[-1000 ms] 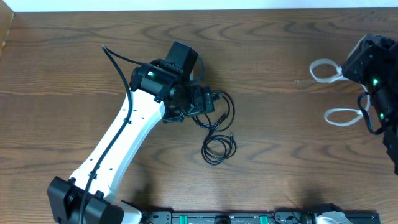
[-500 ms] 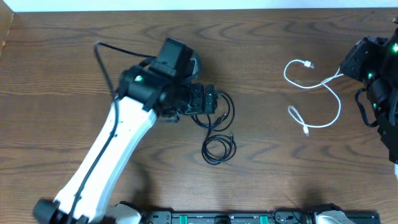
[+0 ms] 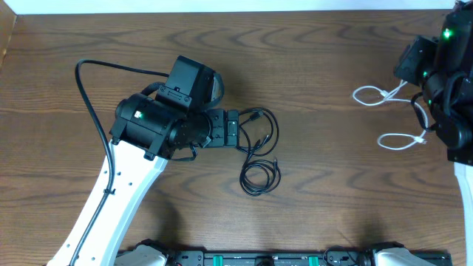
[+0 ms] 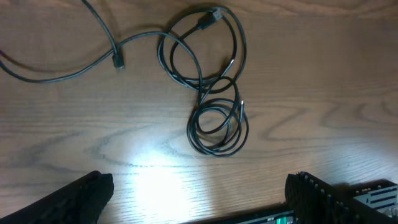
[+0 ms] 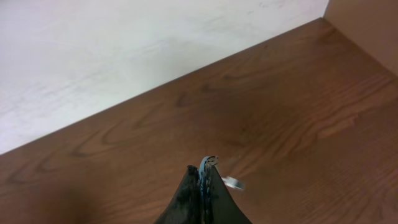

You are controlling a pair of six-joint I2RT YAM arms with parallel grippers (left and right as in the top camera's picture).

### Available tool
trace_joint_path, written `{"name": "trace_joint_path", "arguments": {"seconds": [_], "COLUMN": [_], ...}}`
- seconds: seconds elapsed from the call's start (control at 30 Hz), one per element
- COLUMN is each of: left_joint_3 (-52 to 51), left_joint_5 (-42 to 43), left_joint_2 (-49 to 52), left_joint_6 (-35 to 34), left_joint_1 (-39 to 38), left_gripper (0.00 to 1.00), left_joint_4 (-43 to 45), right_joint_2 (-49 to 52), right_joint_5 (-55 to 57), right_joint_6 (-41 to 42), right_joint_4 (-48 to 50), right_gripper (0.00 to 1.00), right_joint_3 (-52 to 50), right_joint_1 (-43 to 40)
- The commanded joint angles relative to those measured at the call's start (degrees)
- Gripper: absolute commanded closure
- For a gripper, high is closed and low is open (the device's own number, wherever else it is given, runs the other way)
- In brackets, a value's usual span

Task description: Untangle cables

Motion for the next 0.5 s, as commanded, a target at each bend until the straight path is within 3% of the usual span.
{"name": "trace_joint_path", "arguments": {"seconds": [0.0, 0.37, 0.47], "left_joint_3": [0.28, 0.28, 0.28], "left_joint_5": [-1.38, -1.36, -1.03], "left_joint_2": [0.24, 0.24, 0.24], "left_joint_6": [1.18, 1.16, 0.02], "left_joint_1": [0.09, 0.09, 0.07], "left_gripper": [0.07, 0.06, 0.06], "left_joint_4": [-0.50, -0.46, -0.44], "right_joint_2": [1.36, 7.21, 7.32], "right_joint_5": [0.85, -7.34, -17.20], "right_joint_6": [-0.44, -0.48, -3.13], "right_joint_4": [-0.15, -0.50, -0.85], "right_gripper": [0.99, 0.99, 0.99], "right_joint_3": [0.98, 0.98, 0.98], "right_joint_1": [-0.17, -0.02, -0.02]}}
